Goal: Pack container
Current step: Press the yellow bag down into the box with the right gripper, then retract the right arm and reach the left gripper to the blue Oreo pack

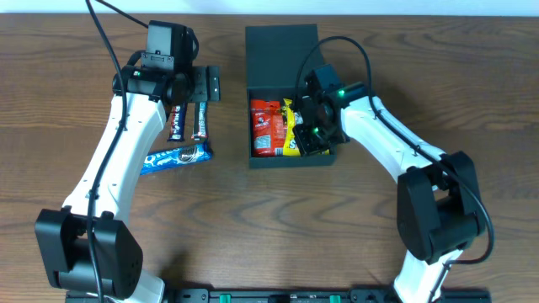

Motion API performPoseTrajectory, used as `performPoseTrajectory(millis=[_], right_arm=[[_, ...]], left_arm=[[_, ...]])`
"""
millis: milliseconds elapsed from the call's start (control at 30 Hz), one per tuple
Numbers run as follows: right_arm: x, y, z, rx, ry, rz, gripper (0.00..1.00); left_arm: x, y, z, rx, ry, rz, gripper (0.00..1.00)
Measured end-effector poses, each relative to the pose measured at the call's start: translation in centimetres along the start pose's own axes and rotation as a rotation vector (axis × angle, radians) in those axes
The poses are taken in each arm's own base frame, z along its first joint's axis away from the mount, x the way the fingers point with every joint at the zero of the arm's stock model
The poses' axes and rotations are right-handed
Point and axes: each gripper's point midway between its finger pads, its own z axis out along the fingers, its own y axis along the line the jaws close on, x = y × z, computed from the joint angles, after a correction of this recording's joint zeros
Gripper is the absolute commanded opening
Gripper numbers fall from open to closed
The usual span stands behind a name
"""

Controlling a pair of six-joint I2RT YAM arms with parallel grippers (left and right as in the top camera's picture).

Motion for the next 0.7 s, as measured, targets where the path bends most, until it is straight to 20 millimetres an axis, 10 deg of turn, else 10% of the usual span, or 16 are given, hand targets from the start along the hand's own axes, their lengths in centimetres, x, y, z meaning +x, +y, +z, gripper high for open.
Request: performPoseTrajectory(millis=[333,533,700], right_arm=[[-6.9,2.8,-8.8,-0.009,-0.226,-0.071,0.87],[-9.4,3.9,-16.5,-0.001,-0.445,-0.135,0.94],[-9.7,3.2,-20.1,0.016,-0.54,-0.128,0.94]], left_arm=[[2.5,1.8,-0.2,-0.081,0.11,0.248,0.95],[5.5,2.4,-0.8,-0.071,0.245,0.439,0.95],[6.7,2.8,-1.1,-0.105,0.289,0.252,0.96]])
